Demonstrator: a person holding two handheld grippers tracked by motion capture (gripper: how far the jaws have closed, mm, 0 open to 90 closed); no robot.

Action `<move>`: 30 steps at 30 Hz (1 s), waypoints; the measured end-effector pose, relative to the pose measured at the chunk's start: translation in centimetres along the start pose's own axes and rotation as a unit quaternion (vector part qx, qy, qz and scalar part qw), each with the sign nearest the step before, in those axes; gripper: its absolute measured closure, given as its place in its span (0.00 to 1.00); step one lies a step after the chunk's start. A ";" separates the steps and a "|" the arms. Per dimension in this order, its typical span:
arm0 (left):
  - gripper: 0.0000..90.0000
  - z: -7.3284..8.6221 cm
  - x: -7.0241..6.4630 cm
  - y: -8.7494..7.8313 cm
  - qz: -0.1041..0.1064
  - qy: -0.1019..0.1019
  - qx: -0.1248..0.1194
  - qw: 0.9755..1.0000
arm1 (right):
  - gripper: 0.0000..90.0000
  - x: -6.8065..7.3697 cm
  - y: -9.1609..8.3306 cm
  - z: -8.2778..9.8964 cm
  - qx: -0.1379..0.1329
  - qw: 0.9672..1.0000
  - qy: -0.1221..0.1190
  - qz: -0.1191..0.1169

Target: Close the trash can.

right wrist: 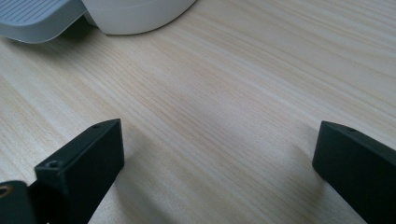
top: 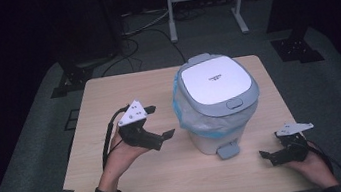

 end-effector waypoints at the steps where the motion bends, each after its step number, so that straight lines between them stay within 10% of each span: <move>1: 0.02 0.4 0.1 0.1 -0.002 -0.002 0.004 1.000 | 0.01 0.0 0.0 0.0 0.000 1.000 0.000 0.000; 21: 0.02 9.8 3.5 -1.3 -0.072 -0.040 0.065 0.994 | 0.01 0.0 0.0 0.0 0.000 1.000 0.001 0.000; 30: 0.02 15.8 5.6 -2.5 -0.101 -0.060 0.140 0.983 | 0.01 0.0 0.0 0.0 0.000 1.000 -0.002 -0.001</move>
Point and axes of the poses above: each handheld gripper's, and its own axes: y roughly forward along the jaws, z roughly out of its underside, x roughly to its left, the point moved 10 cm from there along y, roughly forward along the jaws, and after that the axes turned 8 degrees about -y, right-handed, at the moved point
